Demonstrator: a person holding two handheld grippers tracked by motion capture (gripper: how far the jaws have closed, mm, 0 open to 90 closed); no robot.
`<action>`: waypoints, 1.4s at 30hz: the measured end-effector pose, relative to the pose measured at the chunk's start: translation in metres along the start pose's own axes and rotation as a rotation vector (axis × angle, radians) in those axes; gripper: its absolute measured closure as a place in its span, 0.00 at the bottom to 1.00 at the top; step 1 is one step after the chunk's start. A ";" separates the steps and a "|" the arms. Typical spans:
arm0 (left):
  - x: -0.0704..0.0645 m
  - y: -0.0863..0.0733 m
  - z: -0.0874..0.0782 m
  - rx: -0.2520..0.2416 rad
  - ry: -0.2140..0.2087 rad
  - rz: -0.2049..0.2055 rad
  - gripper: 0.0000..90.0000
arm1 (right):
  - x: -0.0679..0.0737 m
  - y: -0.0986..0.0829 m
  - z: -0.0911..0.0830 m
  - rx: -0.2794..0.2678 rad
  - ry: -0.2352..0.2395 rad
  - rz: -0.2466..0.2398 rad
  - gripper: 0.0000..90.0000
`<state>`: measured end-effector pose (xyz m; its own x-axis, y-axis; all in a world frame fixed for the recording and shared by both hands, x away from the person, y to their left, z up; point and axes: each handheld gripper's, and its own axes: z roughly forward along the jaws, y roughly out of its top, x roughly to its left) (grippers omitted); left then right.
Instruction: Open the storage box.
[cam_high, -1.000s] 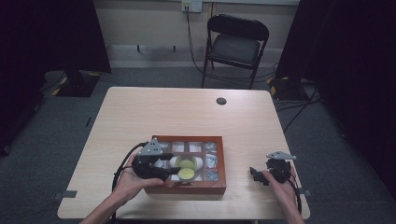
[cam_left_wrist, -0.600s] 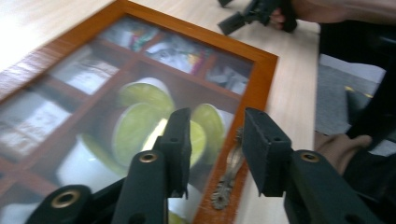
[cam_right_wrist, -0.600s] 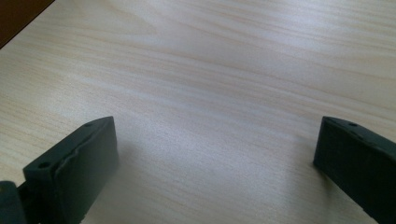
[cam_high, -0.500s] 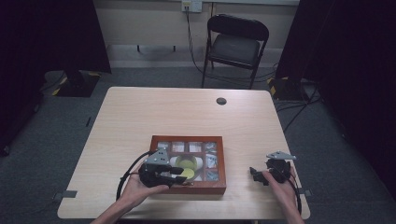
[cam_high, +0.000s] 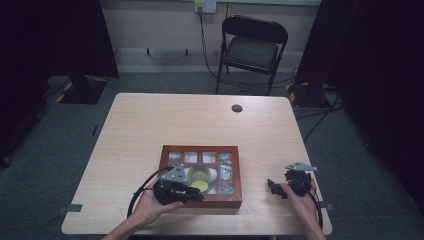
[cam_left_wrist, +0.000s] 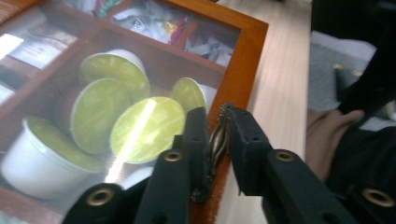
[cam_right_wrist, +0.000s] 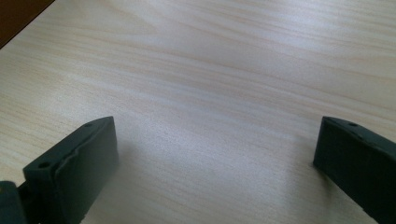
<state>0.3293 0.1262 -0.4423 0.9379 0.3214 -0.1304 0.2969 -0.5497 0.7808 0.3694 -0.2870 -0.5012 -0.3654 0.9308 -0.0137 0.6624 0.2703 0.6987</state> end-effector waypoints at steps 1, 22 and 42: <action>-0.001 -0.001 0.000 -0.007 0.006 0.008 0.86 | 0.000 0.000 0.000 0.000 0.001 0.002 0.00; 0.006 0.004 0.001 0.024 -0.049 -0.033 0.90 | 0.000 0.000 0.000 0.000 0.000 0.002 0.00; 0.012 0.009 -0.003 0.004 -0.093 -0.108 0.90 | 0.000 0.000 0.000 0.000 0.000 0.003 0.00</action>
<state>0.3428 0.1280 -0.4351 0.9128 0.3064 -0.2700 0.3979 -0.5189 0.7566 0.3693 -0.2869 -0.5011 -0.3635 0.9315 -0.0120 0.6634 0.2679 0.6986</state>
